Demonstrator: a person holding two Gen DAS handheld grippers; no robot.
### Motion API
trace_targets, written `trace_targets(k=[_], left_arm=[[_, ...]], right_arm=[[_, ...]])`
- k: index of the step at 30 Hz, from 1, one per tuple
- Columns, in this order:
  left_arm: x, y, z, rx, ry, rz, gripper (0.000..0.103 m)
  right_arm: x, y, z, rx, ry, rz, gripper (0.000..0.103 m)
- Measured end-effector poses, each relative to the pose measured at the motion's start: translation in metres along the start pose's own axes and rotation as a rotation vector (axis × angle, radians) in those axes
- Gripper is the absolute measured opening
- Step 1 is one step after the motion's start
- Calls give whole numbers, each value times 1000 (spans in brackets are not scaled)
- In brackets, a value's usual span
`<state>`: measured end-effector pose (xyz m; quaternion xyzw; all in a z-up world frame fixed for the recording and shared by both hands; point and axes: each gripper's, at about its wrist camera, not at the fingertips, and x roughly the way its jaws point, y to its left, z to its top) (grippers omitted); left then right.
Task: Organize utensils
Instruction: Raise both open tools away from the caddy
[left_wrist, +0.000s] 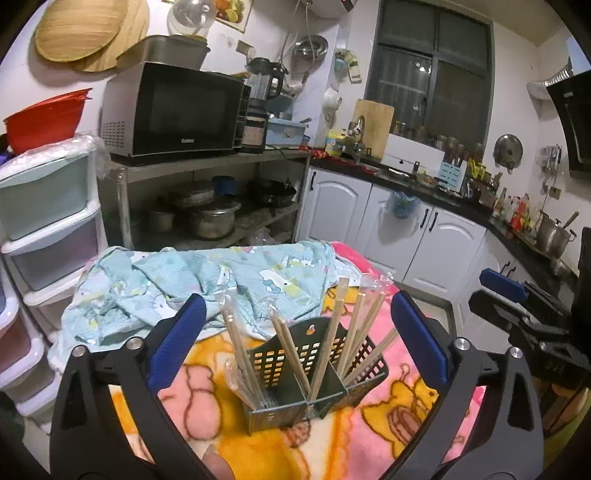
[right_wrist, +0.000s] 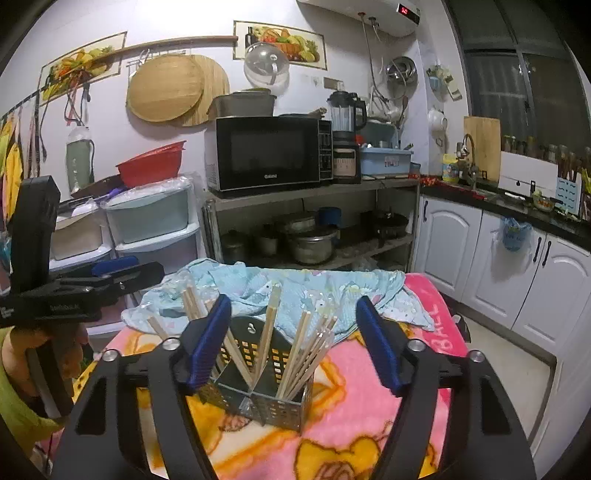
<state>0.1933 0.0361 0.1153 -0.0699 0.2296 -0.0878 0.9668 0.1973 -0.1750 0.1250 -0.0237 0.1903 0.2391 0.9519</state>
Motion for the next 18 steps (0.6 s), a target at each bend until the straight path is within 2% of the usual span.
trace_targets(k=[5, 13, 18], left_arm=[[-18, -2, -3, -7, -15, 6, 92], [-35, -3, -17, -31, 3, 17, 92], [-42, -4, -39, -39, 33, 35, 92]], right_arm=[[-17, 6, -5, -21, -31, -12, 83], [-41, 10, -16, -15, -58, -10, 92], [-52, 14, -30, -13, -56, -11, 95]])
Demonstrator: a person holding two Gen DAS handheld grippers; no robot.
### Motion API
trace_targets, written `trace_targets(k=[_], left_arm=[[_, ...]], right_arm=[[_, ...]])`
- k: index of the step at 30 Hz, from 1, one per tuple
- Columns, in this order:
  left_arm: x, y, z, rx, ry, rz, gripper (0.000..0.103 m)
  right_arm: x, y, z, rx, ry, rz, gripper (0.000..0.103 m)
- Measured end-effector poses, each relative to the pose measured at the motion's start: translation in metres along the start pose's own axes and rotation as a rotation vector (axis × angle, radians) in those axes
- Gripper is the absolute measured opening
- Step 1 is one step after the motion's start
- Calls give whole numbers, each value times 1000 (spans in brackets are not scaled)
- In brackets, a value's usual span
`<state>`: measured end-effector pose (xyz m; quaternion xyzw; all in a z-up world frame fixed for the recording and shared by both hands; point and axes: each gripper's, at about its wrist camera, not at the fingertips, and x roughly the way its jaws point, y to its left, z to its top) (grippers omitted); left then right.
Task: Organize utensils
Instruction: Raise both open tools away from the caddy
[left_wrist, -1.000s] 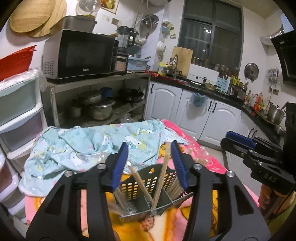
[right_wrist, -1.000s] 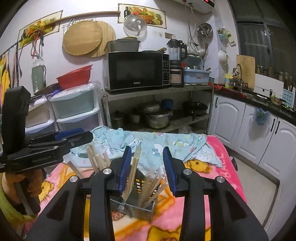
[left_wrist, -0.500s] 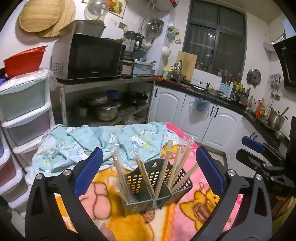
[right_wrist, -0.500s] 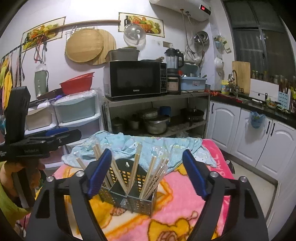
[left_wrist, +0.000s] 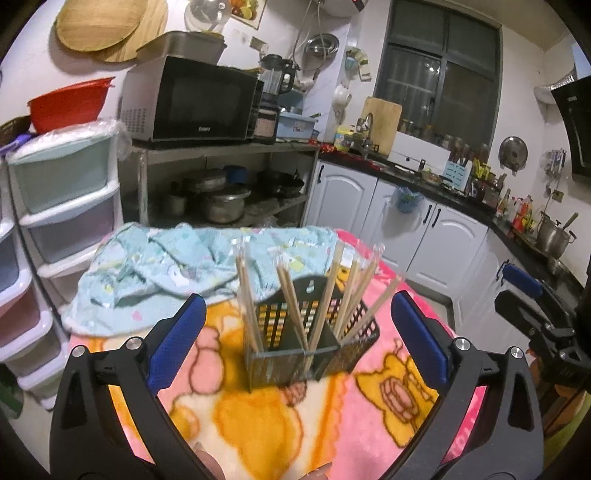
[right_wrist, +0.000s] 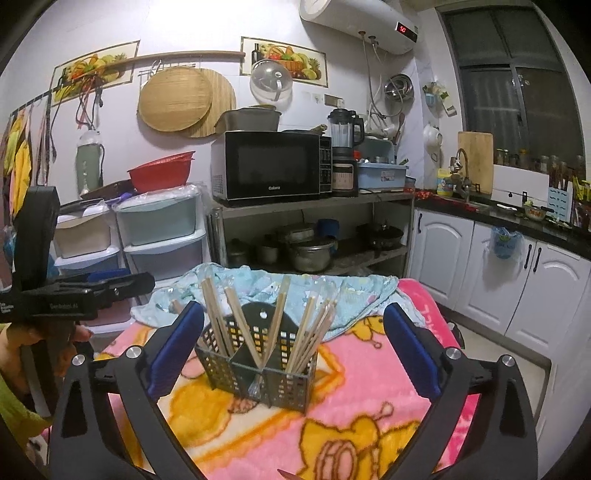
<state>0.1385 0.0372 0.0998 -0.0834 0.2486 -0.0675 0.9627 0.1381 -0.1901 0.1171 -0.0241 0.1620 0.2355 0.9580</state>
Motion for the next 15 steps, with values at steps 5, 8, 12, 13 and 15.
trace_targets(k=[5, 8, 12, 13, 15], left_arm=[[-2, 1, -24, -9, 37, 17, 92], [-1, 1, -38, -9, 59, 33, 92], [-4, 2, -57, -17, 75, 46, 92], [-4, 1, -62, -16, 77, 53, 92], [-6, 1, -71, -18, 81, 61, 92]], right_arm=[[-7, 4, -18, -4, 21, 4, 96], [-11, 8, -32, -7, 36, 6, 96], [-14, 16, -54, -10, 69, 9, 96], [-14, 17, -58, -11, 76, 10, 96], [-14, 20, -70, -11, 98, 9, 96]])
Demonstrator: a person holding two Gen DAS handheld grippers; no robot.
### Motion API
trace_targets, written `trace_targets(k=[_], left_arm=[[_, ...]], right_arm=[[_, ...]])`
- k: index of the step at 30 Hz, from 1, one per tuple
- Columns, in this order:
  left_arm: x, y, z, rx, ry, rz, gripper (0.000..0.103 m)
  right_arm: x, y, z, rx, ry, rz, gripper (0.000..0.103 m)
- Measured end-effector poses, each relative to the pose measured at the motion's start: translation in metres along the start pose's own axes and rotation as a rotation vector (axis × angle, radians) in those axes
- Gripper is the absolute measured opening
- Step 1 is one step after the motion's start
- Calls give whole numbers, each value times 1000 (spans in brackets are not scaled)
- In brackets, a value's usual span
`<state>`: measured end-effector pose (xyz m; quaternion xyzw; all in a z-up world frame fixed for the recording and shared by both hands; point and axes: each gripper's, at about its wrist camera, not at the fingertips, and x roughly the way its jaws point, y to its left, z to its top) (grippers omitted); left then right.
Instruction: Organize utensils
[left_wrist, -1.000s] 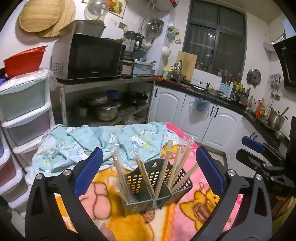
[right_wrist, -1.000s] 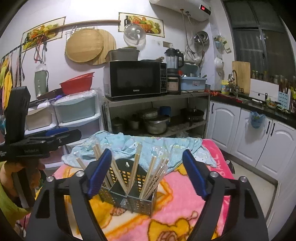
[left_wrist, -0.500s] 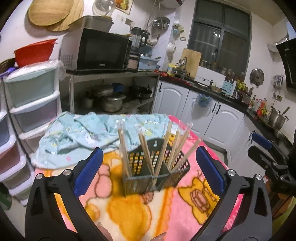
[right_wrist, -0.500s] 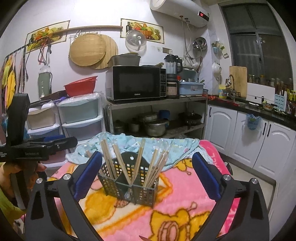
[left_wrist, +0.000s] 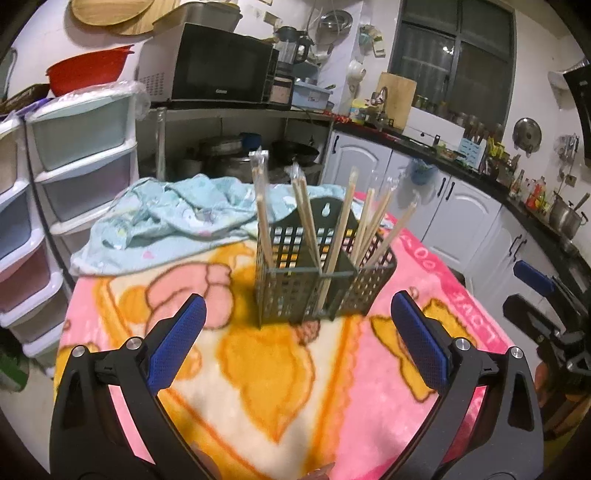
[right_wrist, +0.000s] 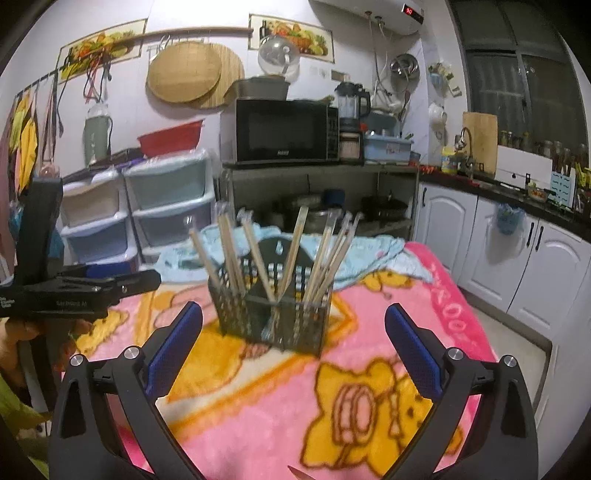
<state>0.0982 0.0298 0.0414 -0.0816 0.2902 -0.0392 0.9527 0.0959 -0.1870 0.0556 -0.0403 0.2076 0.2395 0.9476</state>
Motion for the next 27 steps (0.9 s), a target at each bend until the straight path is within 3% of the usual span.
trace_targets(k=[11, 18, 27], left_arm=[[-6, -7, -36, 8, -7, 24, 92], [-9, -16, -53, 40, -70, 55, 92], [-16, -18, -63, 9, -164, 51, 92]], right_arm=[[8, 2, -46, 22, 53, -22, 96], [2, -5, -56, 37, -29, -68, 96], [-7, -8, -60, 57, -115, -98, 96]])
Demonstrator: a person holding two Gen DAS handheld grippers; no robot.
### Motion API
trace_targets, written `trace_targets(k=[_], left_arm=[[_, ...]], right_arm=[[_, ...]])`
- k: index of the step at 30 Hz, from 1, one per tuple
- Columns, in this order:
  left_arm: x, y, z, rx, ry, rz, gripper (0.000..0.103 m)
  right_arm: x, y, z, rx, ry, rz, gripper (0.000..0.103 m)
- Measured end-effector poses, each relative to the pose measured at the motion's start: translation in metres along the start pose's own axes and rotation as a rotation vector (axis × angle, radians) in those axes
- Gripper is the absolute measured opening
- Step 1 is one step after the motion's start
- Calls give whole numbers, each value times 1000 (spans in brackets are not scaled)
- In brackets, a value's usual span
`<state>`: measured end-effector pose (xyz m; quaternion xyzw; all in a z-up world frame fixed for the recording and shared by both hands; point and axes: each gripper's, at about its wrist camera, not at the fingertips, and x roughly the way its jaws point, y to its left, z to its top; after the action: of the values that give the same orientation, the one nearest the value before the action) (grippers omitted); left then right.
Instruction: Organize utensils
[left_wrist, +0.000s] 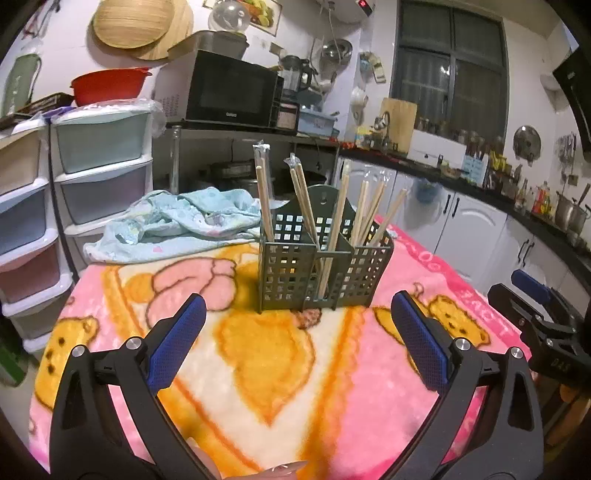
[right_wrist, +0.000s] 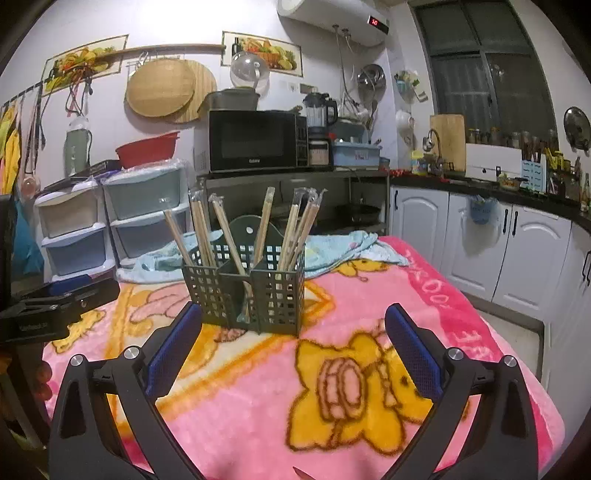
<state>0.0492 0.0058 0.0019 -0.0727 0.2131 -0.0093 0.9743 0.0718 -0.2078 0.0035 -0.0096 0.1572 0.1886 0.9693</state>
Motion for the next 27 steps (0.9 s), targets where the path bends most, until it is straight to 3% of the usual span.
trace_targets(k=[27], left_arm=[[-7, -1, -5, -3, -27, 18, 92]], right_arm=[[-1, 20, -9, -54, 3, 23, 96]])
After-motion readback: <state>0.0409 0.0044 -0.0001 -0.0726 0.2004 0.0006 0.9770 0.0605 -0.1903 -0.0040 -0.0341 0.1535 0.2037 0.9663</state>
